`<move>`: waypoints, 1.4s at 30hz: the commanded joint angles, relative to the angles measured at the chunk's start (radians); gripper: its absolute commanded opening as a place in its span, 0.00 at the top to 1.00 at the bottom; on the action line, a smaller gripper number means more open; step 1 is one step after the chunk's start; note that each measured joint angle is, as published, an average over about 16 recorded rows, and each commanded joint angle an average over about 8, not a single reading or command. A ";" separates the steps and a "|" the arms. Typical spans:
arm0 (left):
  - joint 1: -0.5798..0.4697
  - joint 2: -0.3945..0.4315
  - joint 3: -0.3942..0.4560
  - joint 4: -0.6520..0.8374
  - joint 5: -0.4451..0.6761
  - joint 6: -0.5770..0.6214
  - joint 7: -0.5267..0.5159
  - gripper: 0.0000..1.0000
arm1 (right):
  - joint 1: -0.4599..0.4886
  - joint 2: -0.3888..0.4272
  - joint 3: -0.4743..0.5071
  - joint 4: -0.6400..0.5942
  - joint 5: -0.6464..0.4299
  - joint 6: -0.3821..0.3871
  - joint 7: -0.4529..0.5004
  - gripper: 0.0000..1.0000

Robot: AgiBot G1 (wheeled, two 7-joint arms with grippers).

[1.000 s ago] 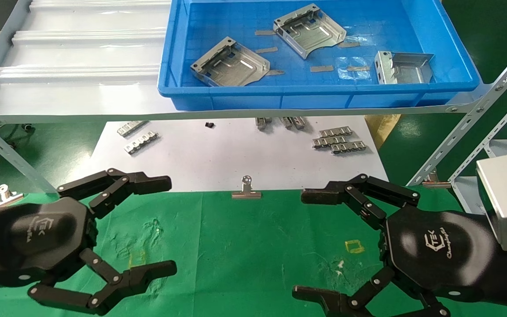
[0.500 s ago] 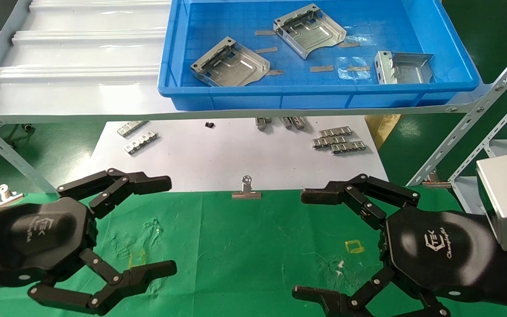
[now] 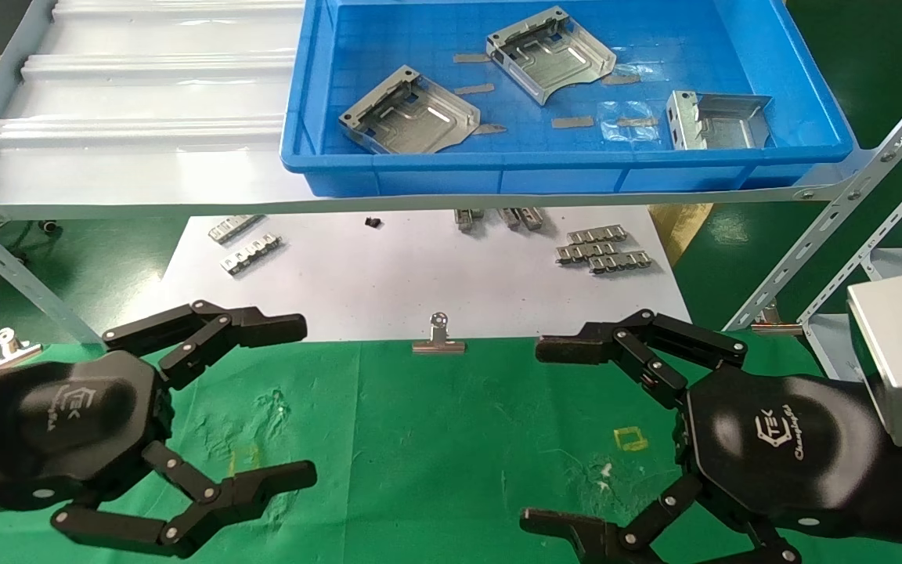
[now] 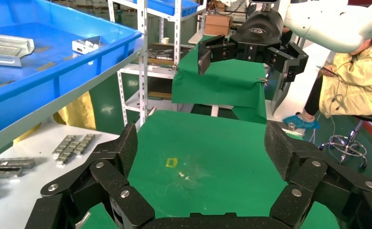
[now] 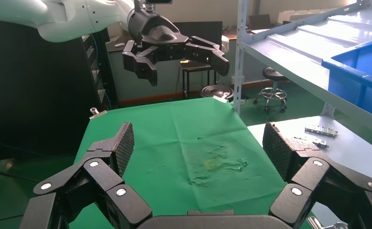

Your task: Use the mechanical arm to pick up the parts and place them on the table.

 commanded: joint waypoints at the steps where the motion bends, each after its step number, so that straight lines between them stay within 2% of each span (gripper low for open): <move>1: 0.000 0.000 0.000 0.000 0.000 0.000 0.000 1.00 | 0.000 0.000 0.000 0.000 0.000 0.000 0.000 0.00; 42: 0.000 0.000 0.000 0.000 0.000 0.000 0.000 1.00 | 0.000 0.000 0.000 0.000 0.000 0.000 0.000 0.00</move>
